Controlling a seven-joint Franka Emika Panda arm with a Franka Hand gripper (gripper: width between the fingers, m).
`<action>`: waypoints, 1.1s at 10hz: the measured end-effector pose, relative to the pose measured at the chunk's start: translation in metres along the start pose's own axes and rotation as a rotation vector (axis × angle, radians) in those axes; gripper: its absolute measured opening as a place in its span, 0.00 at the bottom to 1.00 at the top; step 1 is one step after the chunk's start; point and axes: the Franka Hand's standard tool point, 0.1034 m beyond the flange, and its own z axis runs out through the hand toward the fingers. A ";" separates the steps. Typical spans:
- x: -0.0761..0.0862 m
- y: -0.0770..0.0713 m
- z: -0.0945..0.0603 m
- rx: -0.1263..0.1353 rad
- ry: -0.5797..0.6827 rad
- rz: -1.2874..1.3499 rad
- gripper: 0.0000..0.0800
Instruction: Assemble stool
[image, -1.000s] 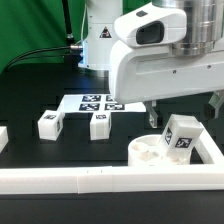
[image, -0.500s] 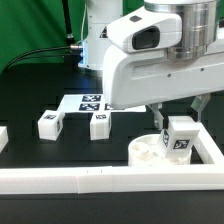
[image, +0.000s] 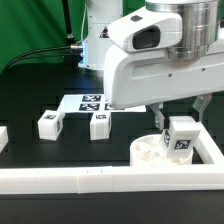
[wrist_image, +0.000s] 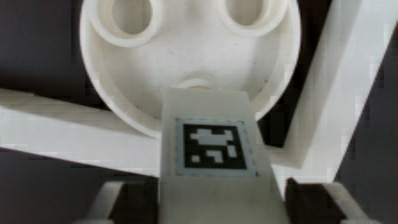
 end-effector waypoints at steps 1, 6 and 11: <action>-0.003 -0.001 0.000 0.022 0.033 0.101 0.43; -0.002 -0.015 0.001 0.079 0.119 0.720 0.43; -0.003 -0.013 0.000 0.097 0.106 1.017 0.43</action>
Offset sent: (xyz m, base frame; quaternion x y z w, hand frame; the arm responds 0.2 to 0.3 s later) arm -0.0142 0.0149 -0.0130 0.0393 0.0314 0.2692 0.9618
